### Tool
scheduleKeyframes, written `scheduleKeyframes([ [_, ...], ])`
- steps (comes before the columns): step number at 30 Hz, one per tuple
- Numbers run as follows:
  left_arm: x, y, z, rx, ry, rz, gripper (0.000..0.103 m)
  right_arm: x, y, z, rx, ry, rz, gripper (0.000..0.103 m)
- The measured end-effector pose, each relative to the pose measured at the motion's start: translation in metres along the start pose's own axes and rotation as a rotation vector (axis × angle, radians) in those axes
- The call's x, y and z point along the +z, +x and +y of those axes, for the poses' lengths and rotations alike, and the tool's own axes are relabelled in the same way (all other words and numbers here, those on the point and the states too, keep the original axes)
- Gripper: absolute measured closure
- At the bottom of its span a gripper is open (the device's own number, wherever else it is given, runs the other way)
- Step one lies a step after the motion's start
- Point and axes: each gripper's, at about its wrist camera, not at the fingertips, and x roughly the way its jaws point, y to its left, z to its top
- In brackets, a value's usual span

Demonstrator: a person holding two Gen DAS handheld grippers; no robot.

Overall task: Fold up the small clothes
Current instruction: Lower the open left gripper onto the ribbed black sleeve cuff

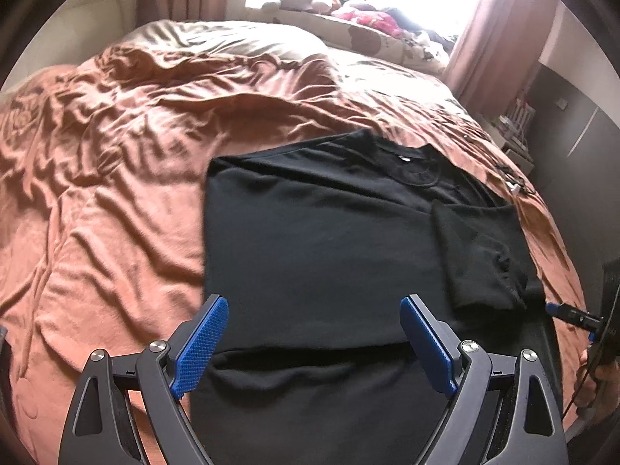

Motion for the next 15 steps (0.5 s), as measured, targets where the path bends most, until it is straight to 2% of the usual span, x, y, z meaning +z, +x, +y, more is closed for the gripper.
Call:
scheduleKeyframes([
  [6,0.007,0.007,-0.047,-0.027,0.054,0.005,0.012,-0.004,-0.026,-0.045,-0.022,0.116,-0.094,0.023],
  [12,0.015,0.026,-0.108,-0.058,0.137,0.014,0.012,-0.002,-0.033,-0.079,-0.069,0.204,-0.150,0.023],
  [14,0.017,0.034,-0.126,-0.068,0.151,0.017,0.016,-0.003,-0.038,-0.087,-0.085,0.217,-0.160,0.023],
  [15,0.018,0.038,-0.134,-0.073,0.158,0.024,0.021,-0.002,-0.042,-0.090,-0.089,0.225,-0.171,0.026],
])
